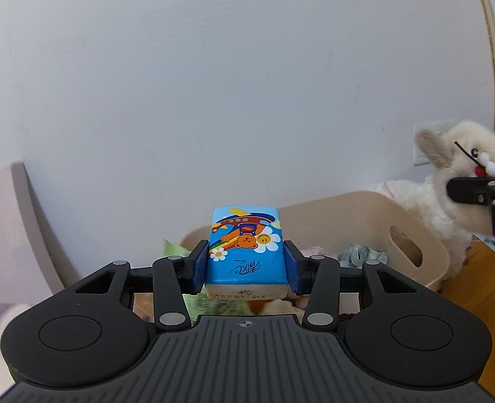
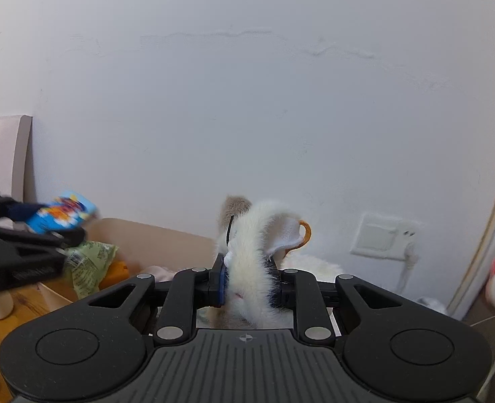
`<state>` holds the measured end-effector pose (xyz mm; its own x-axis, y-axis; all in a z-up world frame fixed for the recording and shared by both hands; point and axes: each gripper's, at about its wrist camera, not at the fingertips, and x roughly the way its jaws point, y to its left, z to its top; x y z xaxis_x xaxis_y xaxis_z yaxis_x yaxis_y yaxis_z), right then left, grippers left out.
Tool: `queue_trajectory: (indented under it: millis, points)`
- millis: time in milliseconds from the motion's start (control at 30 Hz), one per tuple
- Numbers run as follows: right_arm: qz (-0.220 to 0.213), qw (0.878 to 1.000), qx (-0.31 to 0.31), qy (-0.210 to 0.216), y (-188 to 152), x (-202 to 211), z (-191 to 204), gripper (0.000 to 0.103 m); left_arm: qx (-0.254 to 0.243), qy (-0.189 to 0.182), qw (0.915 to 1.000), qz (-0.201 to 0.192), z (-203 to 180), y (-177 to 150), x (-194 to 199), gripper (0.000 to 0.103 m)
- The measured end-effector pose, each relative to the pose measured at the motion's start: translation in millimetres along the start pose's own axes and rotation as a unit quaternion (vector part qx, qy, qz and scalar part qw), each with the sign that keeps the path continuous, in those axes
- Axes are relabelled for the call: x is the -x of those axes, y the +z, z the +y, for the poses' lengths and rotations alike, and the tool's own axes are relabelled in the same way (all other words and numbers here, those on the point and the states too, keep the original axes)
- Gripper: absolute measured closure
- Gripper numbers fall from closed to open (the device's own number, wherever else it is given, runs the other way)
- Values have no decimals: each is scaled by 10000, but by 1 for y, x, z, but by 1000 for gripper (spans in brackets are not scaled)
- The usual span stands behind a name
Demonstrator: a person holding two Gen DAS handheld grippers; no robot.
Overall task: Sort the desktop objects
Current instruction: 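Lift the cartoon tissue pack and white plush and carry both over the bin, then open both tools to drop the tissue pack and white plush into the bin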
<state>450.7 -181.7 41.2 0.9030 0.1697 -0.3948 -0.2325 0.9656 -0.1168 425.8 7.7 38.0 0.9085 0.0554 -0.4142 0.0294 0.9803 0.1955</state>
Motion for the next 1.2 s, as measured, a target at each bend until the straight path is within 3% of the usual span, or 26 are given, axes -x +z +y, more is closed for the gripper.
queue_trajectory:
  millis: [233, 400, 533, 633, 667, 733, 900, 967, 1033, 1200]
  points:
    - [302, 9992, 235, 81, -6, -45, 12, 84, 337, -57, 9987, 380, -7, -3, -44, 56]
    - [608, 9971, 134, 430, -16, -76, 16, 84, 283, 36, 9978, 606, -17, -6, -66, 56]
    - [743, 9954, 538, 292, -28, -93, 31, 84, 179, 40, 9971, 737, -23, -13, -78, 56]
    - [901, 9939, 502, 386, -35, -101, 33, 83, 119, 31, 9962, 861, -28, -17, -86, 56]
    - [929, 9936, 503, 405, -37, -102, 33, 81, 116, 27, 9959, 896, -30, -18, -88, 56]
    - [987, 9929, 521, 412, -40, -103, 33, 63, 131, 3, 9958, 901, -32, -19, -89, 51]
    - [931, 9936, 587, 252, -45, -100, 32, 50, 334, -92, 9954, 890, -24, -18, -86, 34]
    - [829, 9951, 491, 215, -46, -92, 25, 40, 469, -152, 9953, 829, -14, -27, -73, 31]
    - [759, 9960, 406, 224, -49, -83, 9, 37, 627, -216, 9945, 808, -12, -23, -69, 28]
    - [543, 9976, 396, 186, -46, -54, 8, 24, 629, 22, 9967, 517, -12, -19, -45, 16]
